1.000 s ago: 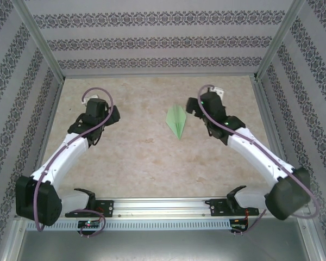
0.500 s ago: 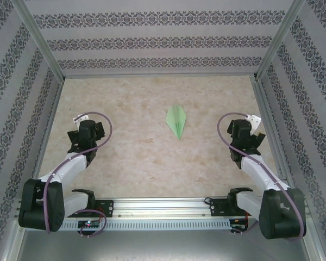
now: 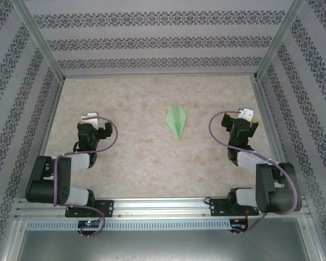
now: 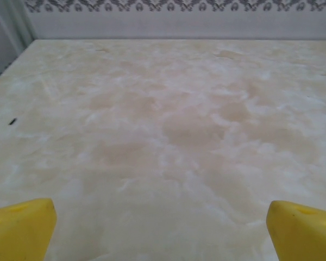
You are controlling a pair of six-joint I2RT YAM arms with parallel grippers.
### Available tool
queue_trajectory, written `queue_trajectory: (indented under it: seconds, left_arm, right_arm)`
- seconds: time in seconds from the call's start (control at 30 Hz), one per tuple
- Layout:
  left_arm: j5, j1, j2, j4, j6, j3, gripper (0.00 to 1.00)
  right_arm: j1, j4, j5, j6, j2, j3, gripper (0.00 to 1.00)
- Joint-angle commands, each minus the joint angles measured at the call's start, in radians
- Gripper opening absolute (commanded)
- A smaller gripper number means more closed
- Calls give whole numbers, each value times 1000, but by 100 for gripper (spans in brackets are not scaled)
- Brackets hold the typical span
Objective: Fold a paper plane with a square sheet of paper (pick it up from the middle)
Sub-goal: Reset both arms
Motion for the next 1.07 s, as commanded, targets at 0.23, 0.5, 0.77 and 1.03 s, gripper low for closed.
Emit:
queue_trajectory:
  seconds: [0.23, 0.5, 0.77, 1.03]
  left_arm:
    - [119, 14, 139, 205, 45, 19, 100]
    - [17, -28, 141, 137, 62, 55, 100]
    - [53, -30, 143, 108, 84, 69, 100]
    - [51, -32, 145, 107, 84, 71, 100]
  right_arm:
    - [-25, 208, -182, -37, 153, 6, 98]
    - [-23, 204, -198, -45, 167, 15, 98]
    - [-23, 205, -197, -46, 168, 15, 98]
    - [-21, 224, -220, -58, 164, -1, 98]
